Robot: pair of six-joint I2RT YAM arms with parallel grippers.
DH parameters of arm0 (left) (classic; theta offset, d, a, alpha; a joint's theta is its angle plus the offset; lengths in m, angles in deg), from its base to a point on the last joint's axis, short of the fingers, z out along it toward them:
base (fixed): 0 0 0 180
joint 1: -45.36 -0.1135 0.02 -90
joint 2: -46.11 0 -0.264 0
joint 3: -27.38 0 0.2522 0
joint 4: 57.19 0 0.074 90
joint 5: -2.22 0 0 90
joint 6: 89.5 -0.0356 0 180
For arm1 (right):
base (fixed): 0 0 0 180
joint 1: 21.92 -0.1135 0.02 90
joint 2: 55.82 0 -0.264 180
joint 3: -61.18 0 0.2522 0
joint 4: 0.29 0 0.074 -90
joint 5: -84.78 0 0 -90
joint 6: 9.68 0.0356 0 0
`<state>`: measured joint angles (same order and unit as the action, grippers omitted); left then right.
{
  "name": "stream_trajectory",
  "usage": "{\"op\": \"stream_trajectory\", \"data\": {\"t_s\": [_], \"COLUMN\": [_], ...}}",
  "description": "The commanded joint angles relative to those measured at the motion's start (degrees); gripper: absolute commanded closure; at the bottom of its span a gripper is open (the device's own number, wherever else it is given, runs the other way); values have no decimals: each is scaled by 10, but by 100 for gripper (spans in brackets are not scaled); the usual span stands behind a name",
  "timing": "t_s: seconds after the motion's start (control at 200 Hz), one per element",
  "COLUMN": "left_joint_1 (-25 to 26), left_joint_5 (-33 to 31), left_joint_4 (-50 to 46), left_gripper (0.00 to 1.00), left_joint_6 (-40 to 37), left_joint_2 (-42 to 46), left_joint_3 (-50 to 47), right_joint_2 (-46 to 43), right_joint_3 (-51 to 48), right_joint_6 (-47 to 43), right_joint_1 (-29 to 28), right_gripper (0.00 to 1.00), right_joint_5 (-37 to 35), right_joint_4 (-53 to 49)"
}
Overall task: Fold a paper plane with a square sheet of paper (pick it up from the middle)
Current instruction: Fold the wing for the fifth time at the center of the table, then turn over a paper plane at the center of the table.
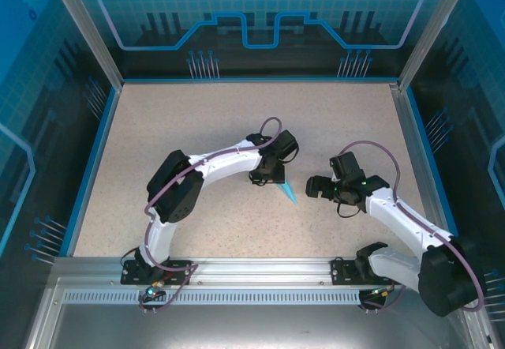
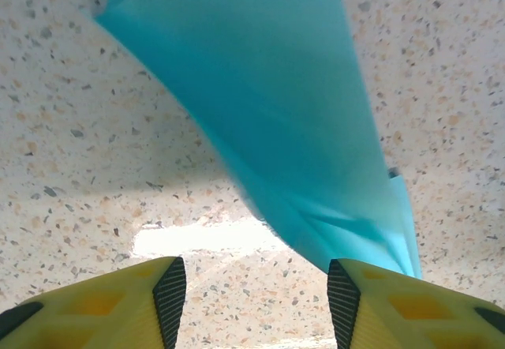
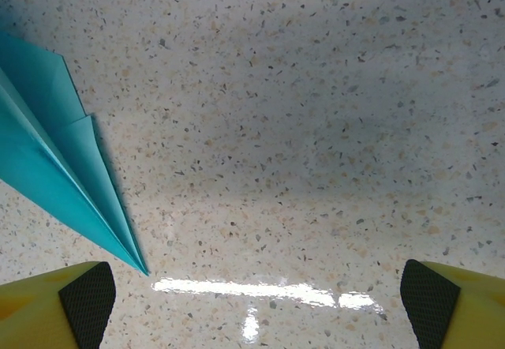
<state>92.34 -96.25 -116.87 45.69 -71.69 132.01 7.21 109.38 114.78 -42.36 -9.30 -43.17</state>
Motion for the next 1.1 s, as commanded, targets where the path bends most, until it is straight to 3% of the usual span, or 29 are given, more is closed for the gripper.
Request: {"op": "stream_trajectory", "data": {"t_s": [0.0,0.33,0.625,1.095], "left_joint_1": [-2,-7,-30,-48], "left_joint_5": [20,13,44,92], "left_joint_4": [17,77,154,186], "left_gripper": [47,53,50,49], "left_joint_6": [19,41,79,100], "left_joint_2": [19,26,48,59], "left_joint_3": [-24,-55,-97,-115], "right_joint_2": [9,22,28,37], "right_joint_3": [3,6,6,7], "right_joint_6": [3,3,0,0], "right_joint_1": [10,10,10,10], "right_gripper": [3,3,4,4], "right_joint_5": [0,4,4,8], "right_joint_4": [-4,-1,0,3]}}
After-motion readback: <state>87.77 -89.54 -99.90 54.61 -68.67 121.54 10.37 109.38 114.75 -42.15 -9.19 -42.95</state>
